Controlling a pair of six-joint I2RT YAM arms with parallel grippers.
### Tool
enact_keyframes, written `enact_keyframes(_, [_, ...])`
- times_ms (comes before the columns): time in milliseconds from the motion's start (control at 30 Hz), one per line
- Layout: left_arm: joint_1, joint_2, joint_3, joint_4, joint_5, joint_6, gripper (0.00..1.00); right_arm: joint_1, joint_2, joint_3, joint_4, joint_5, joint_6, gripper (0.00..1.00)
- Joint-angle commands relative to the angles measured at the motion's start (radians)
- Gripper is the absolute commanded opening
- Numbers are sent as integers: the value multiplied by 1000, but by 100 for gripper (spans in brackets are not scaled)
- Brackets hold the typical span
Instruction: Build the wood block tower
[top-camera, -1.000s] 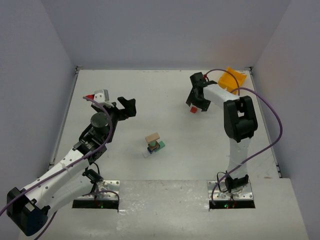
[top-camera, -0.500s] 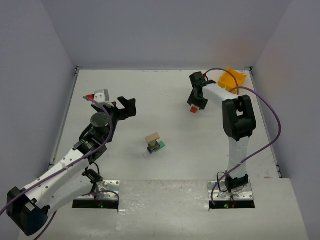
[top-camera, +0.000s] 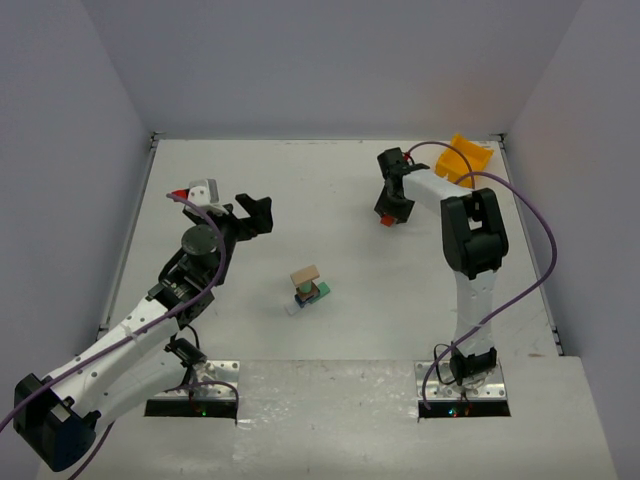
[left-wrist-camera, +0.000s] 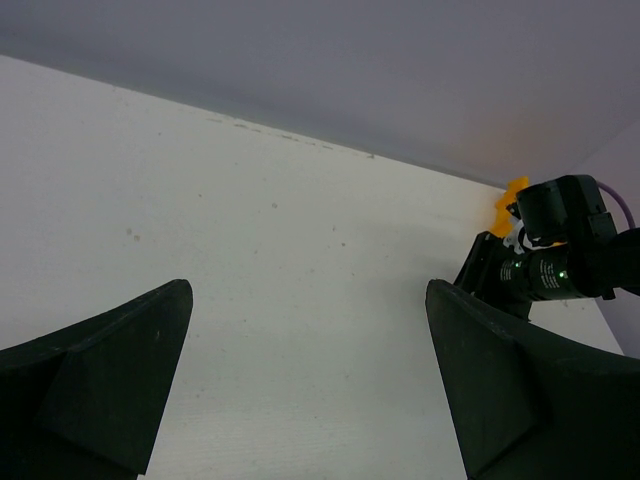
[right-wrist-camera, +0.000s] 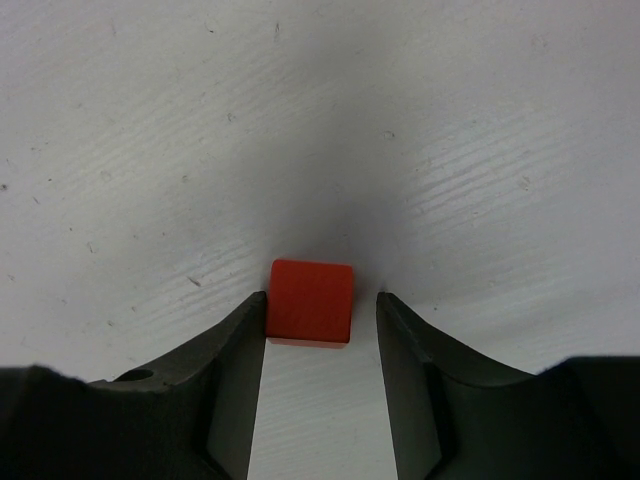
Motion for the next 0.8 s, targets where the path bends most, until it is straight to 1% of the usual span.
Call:
enact_keyframes(0, [0,-7,-3,52,11,7,100,3,-42,13,25,12,-2,47])
enact_keyframes(67, [1,-6,-4,55,16,8,100,3,-50,7,25,8,-1,44])
enact_keyframes(167, [2,-6,-3,54,16,8,100,3,-71,-25,51,1,-10,27])
enact_keyframes(200, [2,-6,-3,53,16,8,100,3,-74,-29,55,-4,-11,26])
enact_keyframes(233, [1,-8,-3,52,16,8,100,3,-82,-36,56,-10,-12,21])
enact_keyframes(333, [0,-17,-6,54,17,6,100,3,-109,-46,60,-25,-29,12])
enact_keyframes(367, [0,-18,-6,54,18,6,100,3,-120,-46,63,-30,-39,10])
enact_keyframes(433, [2,-22,-7,52,19,6,100,8,-149,-50,89,-51,-116,8])
enact_keyframes(500, [1,-24,-9,52,20,5,100,20,-212,-64,144,-109,-310,7])
enact_keyframes(533, [2,-26,-10,52,20,6,100,24,-238,-87,188,-209,-393,6])
enact_keyframes(600, [0,-26,-8,49,19,6,100,24,-313,-144,338,-441,-606,0])
enact_keyframes(633, [0,-26,-10,50,19,6,100,25,-358,-169,365,-557,-714,0])
enact_keyframes(700, [0,-25,-11,51,21,6,100,31,-443,-189,365,-682,-940,0])
enact_keyframes(733, [0,-24,-11,51,23,6,100,44,-464,-187,324,-753,-1066,0])
enact_keyframes(767, [2,-24,-11,51,25,8,100,59,-514,-185,283,-800,-1155,0])
